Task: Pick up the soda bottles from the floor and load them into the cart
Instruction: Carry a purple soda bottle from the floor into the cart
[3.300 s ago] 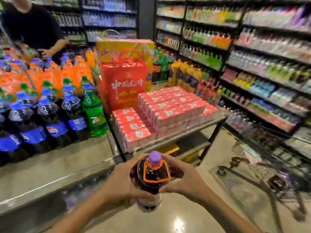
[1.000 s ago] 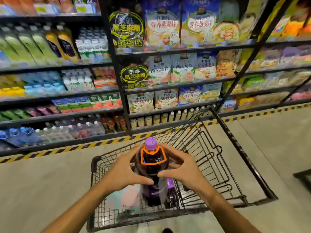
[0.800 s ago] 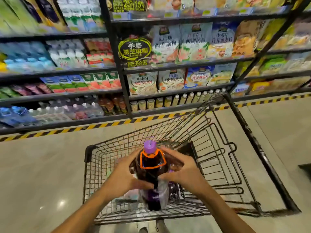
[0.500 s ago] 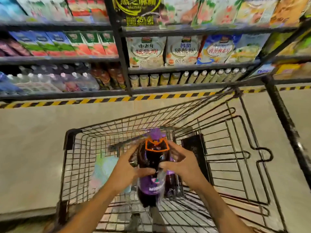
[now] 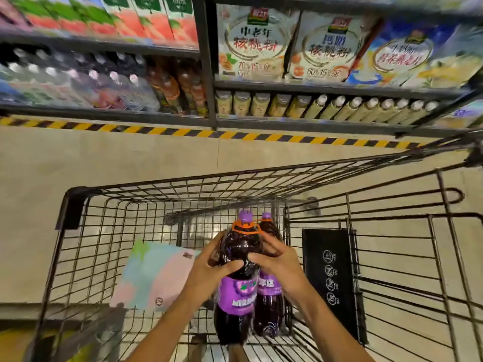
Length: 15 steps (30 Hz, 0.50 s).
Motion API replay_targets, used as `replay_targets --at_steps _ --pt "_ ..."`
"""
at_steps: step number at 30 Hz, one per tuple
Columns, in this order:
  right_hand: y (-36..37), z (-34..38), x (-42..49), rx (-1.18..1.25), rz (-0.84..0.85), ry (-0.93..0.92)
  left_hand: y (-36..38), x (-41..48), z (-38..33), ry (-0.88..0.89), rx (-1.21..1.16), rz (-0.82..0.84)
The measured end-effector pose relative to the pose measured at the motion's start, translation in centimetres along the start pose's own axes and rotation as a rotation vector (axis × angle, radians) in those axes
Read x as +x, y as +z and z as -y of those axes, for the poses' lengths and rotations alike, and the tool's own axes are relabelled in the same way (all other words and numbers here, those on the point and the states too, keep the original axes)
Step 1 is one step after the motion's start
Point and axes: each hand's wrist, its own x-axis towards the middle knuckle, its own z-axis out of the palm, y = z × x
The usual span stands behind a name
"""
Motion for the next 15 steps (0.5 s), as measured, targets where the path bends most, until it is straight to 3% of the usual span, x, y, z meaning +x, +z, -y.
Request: replay_targets --at_steps 8,12,15 --pt "0.3 -2.9 3.6 -0.002 0.008 0.032 -1.0 4.0 2.4 -0.061 0.067 0.13" --pt "0.8 -4.4 4.5 0.002 -0.077 0.003 -1.5 5.7 4.3 -0.088 0.115 0.128" --pt "1.4 -6.4 4.6 -0.242 -0.201 -0.096 -1.0 5.8 4.5 -0.07 0.22 0.132"
